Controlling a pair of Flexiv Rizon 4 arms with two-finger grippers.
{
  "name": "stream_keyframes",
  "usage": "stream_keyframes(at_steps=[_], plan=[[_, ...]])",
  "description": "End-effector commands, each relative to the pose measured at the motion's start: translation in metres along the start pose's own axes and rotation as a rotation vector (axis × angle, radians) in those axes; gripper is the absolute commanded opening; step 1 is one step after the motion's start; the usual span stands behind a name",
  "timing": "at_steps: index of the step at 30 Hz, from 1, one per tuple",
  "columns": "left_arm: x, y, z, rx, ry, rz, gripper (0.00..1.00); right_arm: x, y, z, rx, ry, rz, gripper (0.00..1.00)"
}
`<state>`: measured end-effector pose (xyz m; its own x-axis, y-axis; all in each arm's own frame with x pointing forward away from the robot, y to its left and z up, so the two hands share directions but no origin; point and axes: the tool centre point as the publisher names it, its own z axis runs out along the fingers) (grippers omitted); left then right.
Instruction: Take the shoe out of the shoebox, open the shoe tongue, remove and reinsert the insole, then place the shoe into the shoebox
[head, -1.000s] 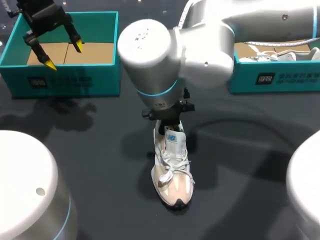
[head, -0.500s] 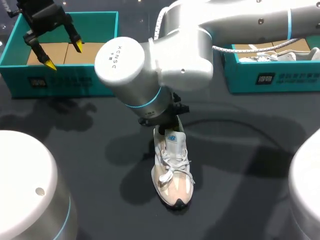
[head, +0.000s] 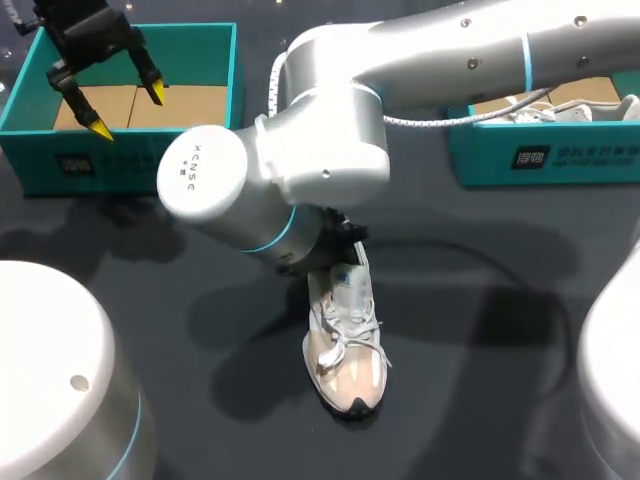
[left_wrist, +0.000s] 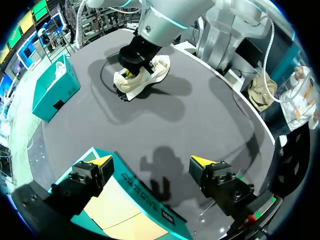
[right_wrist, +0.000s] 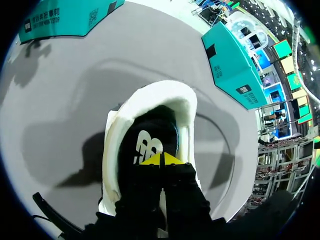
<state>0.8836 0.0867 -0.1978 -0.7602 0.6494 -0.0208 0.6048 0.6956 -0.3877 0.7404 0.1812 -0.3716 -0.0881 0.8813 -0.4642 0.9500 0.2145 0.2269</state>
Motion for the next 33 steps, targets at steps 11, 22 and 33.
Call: stream_keyframes(at_steps=[11,22,33], plan=[[0.0,0.0,0.0,-0.001,0.002,0.0,1.0,0.006,-0.006,-0.021,-0.087,-0.27,0.28,0.0],[0.0,0.0,0.0,-0.001,0.002,0.0,1.0,-0.011,-0.002,-0.009,-0.074,-0.373,0.265,0.0],[0.0,0.0,0.0,-0.001,0.002,0.0,1.0,0.0,-0.006,0.023,0.017,-0.25,0.233,0.0]])
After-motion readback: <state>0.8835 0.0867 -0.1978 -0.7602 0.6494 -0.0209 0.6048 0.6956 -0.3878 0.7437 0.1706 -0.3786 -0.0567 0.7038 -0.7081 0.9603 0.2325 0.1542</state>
